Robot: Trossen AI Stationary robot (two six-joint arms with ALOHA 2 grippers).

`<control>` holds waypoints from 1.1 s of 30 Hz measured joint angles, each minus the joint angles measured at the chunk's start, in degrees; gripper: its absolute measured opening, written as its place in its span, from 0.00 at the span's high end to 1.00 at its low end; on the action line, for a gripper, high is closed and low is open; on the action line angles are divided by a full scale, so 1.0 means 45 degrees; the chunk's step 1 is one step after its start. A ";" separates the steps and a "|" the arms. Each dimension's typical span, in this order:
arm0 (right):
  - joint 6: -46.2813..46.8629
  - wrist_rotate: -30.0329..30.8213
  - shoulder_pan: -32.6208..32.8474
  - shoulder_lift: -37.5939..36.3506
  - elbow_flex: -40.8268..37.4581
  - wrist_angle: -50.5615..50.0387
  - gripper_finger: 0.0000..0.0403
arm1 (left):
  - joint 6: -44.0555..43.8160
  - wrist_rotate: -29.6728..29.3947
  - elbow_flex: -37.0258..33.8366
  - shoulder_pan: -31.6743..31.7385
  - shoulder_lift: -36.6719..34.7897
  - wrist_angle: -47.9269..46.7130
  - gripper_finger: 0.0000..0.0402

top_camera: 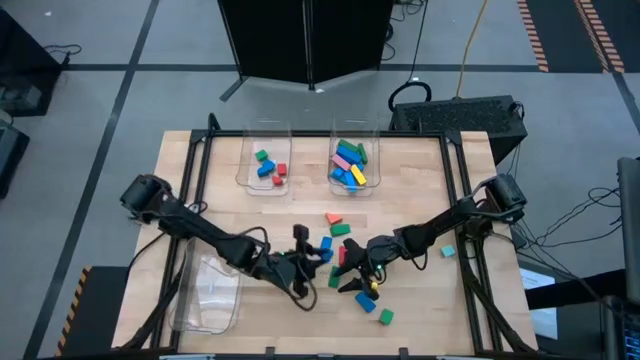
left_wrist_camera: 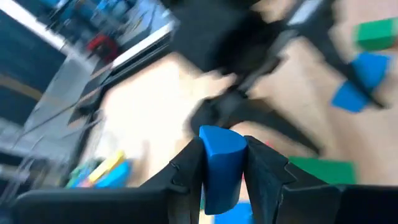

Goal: Sort blocks by size
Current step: Put the blue half cylinder block into the top left transparent bin

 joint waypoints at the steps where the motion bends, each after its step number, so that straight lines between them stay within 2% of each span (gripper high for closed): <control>1: 0.0011 0.0000 -0.0003 0.0000 0.0000 -0.0128 0.45 | -0.0260 -0.0137 0.0001 0.0108 -0.0223 -0.0371 0.78; 8: 0.0019 0.0005 -0.0008 0.0000 -0.0005 -0.0215 0.45 | -0.2159 -0.0387 0.0005 0.1245 -0.1999 -0.3510 0.78; 20: 0.0024 -0.0005 0.0021 0.0000 -0.0005 -0.0693 0.45 | -0.5076 -0.0258 0.0000 0.4563 -0.4626 -0.7946 0.77; 25: 0.0071 -0.0010 0.0026 0.0000 -0.0005 -0.0751 0.45 | -0.5664 0.0575 0.0003 0.6035 -0.4962 -0.8618 0.77; 33: 0.0121 -0.0029 0.0065 0.0000 -0.0005 -0.0853 0.45 | -0.5681 0.2791 -0.0177 0.8586 -0.4851 -0.9055 0.77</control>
